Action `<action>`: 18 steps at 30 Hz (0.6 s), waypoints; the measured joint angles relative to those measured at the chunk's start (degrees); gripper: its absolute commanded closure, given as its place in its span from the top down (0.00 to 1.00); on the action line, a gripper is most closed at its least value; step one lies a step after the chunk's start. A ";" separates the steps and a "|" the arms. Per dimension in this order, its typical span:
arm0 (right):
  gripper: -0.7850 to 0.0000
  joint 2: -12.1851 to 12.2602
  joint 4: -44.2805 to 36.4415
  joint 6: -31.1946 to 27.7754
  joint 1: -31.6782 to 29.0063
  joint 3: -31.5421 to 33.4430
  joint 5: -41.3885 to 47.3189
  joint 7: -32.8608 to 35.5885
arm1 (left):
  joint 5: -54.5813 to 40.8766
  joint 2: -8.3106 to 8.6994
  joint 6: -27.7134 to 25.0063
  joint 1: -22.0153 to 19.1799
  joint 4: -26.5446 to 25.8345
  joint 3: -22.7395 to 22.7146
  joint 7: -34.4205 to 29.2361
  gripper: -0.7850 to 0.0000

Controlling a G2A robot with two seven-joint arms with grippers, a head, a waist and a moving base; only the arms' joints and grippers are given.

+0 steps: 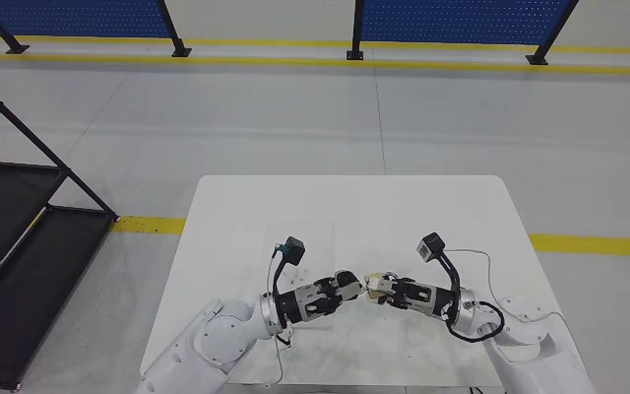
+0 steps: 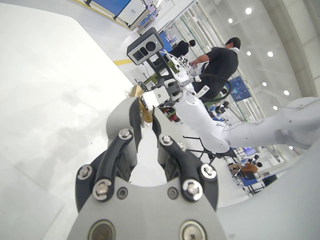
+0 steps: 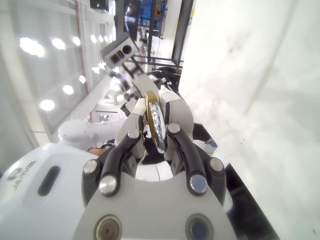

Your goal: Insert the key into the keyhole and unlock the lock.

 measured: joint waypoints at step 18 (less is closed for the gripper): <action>0.00 0.42 0.06 -0.41 0.01 -0.32 0.63 -0.76 | -9.56 0.08 -0.35 0.72 1.80 0.91 -2.42 0.62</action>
